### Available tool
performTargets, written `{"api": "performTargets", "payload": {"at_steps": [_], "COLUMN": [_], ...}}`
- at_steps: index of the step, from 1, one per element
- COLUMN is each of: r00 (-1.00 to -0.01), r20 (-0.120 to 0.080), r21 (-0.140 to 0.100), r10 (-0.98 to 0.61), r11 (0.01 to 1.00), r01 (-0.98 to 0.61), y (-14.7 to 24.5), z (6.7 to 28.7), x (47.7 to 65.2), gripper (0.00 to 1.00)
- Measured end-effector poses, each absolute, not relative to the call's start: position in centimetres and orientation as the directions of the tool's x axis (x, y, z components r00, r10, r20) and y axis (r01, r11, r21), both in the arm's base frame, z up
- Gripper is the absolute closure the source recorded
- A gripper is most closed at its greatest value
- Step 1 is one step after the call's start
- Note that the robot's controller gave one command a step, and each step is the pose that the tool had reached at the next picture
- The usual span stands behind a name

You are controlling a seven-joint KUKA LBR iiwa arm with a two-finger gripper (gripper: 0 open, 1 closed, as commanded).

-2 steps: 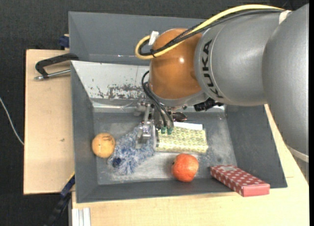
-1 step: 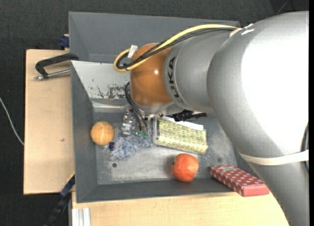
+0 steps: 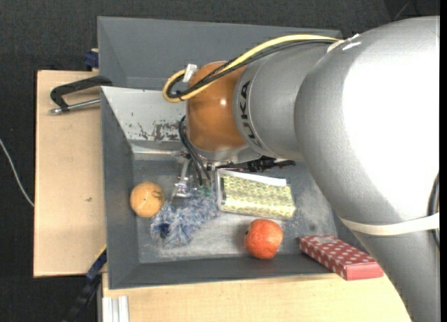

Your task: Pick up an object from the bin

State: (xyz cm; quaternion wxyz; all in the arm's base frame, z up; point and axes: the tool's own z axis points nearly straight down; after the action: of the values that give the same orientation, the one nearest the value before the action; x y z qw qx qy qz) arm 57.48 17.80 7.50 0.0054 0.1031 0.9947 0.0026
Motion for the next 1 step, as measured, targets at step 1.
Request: {"api": "performTargets", "payload": {"at_steps": [1], "r00": [-0.979], "r20": [-0.01], "r21": [0.006], "r10": [0.205], "r11": [0.979], "r01": [0.205], "y": [17.8], "z": [7.5], "x": [57.48], "gripper": [0.0]}}
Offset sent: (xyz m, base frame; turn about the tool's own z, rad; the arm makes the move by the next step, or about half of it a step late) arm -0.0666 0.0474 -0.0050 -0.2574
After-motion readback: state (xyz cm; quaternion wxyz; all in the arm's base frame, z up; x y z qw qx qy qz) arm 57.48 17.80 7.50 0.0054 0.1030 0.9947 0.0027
